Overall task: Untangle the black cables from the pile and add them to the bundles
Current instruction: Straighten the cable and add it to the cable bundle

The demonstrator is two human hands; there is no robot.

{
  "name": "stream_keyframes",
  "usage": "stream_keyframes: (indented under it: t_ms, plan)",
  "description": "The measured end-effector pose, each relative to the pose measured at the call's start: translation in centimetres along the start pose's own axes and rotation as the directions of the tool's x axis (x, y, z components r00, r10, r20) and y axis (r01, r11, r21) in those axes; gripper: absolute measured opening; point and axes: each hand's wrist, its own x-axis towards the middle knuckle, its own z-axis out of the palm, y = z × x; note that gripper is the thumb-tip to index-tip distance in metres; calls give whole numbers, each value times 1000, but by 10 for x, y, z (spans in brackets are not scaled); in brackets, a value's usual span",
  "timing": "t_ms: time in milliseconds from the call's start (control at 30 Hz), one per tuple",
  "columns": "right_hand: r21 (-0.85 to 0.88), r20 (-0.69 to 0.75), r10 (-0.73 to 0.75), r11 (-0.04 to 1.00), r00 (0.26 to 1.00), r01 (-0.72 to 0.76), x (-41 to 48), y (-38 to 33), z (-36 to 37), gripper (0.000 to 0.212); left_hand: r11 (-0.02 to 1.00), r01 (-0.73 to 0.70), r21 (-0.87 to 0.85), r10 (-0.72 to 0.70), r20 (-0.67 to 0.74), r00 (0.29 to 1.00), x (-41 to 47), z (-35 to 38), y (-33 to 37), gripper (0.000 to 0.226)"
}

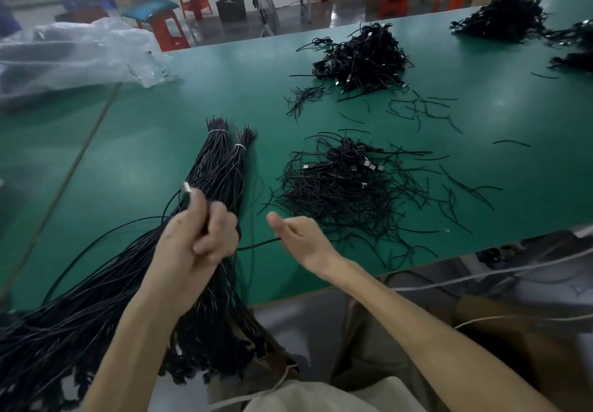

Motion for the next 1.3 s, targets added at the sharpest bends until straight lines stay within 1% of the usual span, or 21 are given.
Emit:
stream_keyframes:
  t_ms: [33,67,133,167,200,233,267,300,367,400,500,567,633,767,833,900,967,1033,1133,1233,1300]
  plan:
    - [-4,-44,-3,1000,999,2,5,0,-4,69,984,25,174,-36,58,998,-4,1,1,56]
    - [-5,-78,-16,1000,997,16,10,-2,-8,69,927,68,368,-112,101,989,-8,2,-1,59]
    - [-32,-128,-53,998,990,50,19,-12,-12,67,726,153,671,-312,123,942,-10,5,-14,61]
    - [-61,-140,-84,995,987,76,23,-20,-12,66,615,170,770,-376,96,922,-7,8,-22,58]
    - [-89,-138,-128,989,982,116,25,-28,-10,65,522,169,836,-386,55,921,-4,11,-29,54]
    - [-112,-127,-175,981,976,161,26,-35,-8,64,485,164,859,-348,18,937,-1,14,-36,51]
    - [-125,-113,-213,972,971,199,26,-41,-5,64,525,170,834,-268,-28,963,1,16,-41,48]
    - [-124,-102,-236,967,966,223,24,-44,-3,63,613,183,768,-170,-98,981,3,15,-44,47]
    - [-68,-84,-242,969,967,236,19,-46,-1,64,781,185,596,-19,-274,962,6,8,-49,47]
    - [-34,-73,-241,970,968,239,15,-46,0,66,842,164,514,6,-313,950,7,4,-50,51]
    - [10,-71,-253,967,965,254,2,-45,9,63,981,47,188,-9,-200,980,13,4,-50,59]
    - [18,-65,-244,969,967,246,-7,-42,16,63,1000,16,10,-14,-161,987,19,9,-45,64]
    - [33,-46,-213,976,976,214,-12,-36,21,65,997,-12,-71,-1,-179,984,24,15,-40,64]
    - [-15,-25,-183,983,983,182,-13,-31,13,64,953,-17,-301,-73,-285,956,23,17,-28,45]
    - [-64,8,-203,977,979,203,-14,-30,8,56,915,-22,-402,-101,-283,954,21,15,-25,36]
    - [-111,42,-211,970,977,214,-13,-27,5,55,881,-27,-472,-102,-246,964,20,16,-23,38]
    - [-157,79,-206,964,975,216,-12,-25,4,53,868,-28,-495,-103,-234,967,19,14,-21,41]
    - [-183,129,-166,965,978,187,-11,-25,3,44,890,-26,-455,-110,-269,957,20,14,-24,42]
    - [-213,214,-68,970,975,114,-8,-25,4,47,974,19,-224,-106,-383,918,20,16,-34,45]
    - [-78,232,-22,996,972,41,-5,-25,3,61,996,84,8,-73,-418,906,19,21,-45,50]
    - [89,248,4,996,969,-27,-6,-24,1,52,996,79,29,-64,-356,932,19,22,-49,50]
